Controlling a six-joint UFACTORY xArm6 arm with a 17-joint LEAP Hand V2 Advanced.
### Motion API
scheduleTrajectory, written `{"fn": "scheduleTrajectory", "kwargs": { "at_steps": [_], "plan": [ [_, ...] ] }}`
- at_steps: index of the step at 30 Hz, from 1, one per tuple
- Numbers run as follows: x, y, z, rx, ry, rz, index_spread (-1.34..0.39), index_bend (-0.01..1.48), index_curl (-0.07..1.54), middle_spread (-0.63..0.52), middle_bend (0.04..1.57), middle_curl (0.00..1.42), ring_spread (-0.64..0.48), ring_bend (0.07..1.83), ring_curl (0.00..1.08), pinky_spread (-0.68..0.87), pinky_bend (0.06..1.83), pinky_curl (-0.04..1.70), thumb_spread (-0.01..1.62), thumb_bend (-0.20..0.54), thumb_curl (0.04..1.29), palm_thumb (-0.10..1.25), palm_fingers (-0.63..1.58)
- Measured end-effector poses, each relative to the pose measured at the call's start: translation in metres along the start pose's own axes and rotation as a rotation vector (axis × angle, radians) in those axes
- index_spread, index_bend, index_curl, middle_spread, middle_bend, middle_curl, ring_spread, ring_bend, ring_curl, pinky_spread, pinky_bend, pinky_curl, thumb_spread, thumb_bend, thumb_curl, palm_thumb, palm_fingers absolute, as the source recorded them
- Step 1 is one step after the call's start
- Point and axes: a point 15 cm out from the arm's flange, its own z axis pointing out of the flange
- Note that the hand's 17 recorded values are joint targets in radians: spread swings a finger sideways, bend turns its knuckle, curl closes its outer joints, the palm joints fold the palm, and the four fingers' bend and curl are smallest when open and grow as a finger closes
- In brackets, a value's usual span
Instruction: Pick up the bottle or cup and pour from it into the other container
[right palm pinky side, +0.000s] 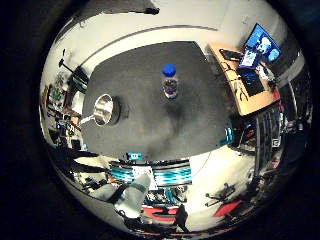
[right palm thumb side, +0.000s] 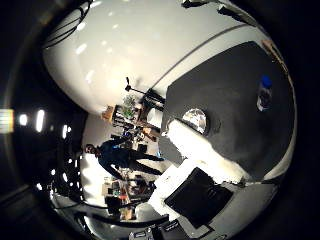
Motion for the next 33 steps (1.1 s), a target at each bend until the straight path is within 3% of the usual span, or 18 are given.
{"fn": "scheduleTrajectory", "kwargs": {
  "at_steps": [4, 11, 22, 33],
  "plan": [
    [0.034, -0.013, -0.001, 0.092, -0.073, 0.033, -0.28, 0.14, 0.29, -0.03, 0.38, 0.38, 0.09, 0.61, 0.19, 0.48, 0.82, 0.0, 1.14, -0.023, 0.35, 0.56, 0.32],
    [0.094, -0.009, 0.022, 0.095, -0.128, 0.081, -0.24, 0.15, 0.26, 0.02, 0.37, 0.37, 0.11, 0.66, 0.2, 0.45, 0.93, 0.0, 1.13, -0.024, 0.32, 0.49, 0.18],
    [0.163, -0.021, 0.069, 0.234, -0.327, 0.112, -0.21, 0.16, 0.28, 0.05, 0.38, 0.37, 0.12, 0.65, 0.21, 0.43, 0.9, 0.0, 1.14, -0.018, 0.32, 0.55, 0.17],
    [0.224, -0.012, 0.098, 0.248, -0.356, 0.159, -0.21, 0.16, 0.28, 0.04, 0.39, 0.37, 0.12, 0.65, 0.21, 0.43, 0.89, 0.0, 1.13, -0.021, 0.33, 0.56, 0.18]
  ]
}}
